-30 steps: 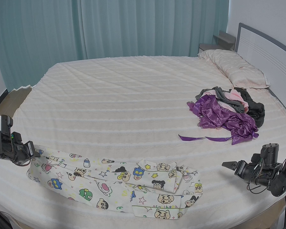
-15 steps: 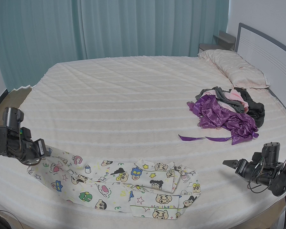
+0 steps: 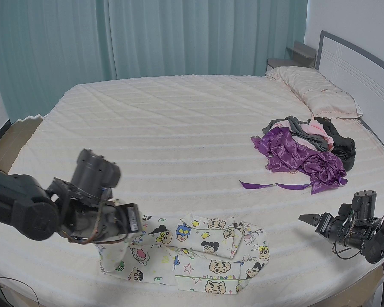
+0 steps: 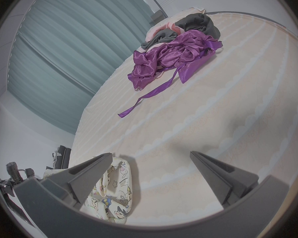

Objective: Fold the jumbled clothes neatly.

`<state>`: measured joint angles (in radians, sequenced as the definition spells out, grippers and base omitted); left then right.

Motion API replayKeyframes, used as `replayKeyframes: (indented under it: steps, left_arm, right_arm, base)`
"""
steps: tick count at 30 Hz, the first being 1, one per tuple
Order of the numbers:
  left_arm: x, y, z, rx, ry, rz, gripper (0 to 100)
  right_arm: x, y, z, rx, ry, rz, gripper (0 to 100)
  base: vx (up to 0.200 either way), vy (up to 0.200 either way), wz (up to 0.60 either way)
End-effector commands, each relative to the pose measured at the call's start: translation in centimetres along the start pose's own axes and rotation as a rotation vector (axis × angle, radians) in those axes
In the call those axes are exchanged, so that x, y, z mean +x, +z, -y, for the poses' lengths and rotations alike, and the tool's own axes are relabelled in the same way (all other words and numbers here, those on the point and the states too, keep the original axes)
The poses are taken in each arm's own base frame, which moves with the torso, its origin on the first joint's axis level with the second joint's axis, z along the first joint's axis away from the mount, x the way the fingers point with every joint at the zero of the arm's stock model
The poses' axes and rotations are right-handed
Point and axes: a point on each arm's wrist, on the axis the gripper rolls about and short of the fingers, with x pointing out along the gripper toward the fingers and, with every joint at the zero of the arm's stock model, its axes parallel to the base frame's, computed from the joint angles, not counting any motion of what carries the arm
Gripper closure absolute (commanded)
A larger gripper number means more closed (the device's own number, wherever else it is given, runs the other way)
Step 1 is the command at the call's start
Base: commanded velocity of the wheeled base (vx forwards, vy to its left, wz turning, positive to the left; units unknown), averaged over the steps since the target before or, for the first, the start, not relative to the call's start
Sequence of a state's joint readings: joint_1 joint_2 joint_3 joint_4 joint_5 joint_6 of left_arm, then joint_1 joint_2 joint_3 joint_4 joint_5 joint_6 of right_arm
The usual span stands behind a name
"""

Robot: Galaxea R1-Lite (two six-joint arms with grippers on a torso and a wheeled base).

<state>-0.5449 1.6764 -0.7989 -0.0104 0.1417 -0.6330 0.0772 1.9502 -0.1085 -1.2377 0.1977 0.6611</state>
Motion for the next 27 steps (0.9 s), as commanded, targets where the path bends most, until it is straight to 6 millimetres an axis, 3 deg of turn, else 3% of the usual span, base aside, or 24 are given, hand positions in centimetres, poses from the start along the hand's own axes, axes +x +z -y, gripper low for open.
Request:
replayKeyframes:
  steps: [1,7,16,27]
  left_arm:
    - [3.2,-2.6,7.6,0.080,-0.021,-0.002,100]
    - [3.2,-2.8,10.0,0.110,-0.068,0.005,100]
    - [1.4,-1.9,13.3,0.119,-0.164,0.041,100]
    - [1.4,-1.7,14.9,0.118,-0.209,0.060,100]
  right_arm:
    - [-0.1,-0.1,-0.1,-0.004,0.005,-0.001,0]
    - [-0.2,0.0,-0.2,-0.005,0.008,0.004,0]
    - [-0.4,-0.1,-0.4,-0.011,0.017,0.004,0]
    - [-0.4,0.0,-0.5,-0.012,0.019,0.006,0]
  base:
    - [0.000,0.000,0.00]
    - [0.000,0.000,0.00]
    - [0.000,0.000,0.00]
    - [0.000,0.000,0.00]
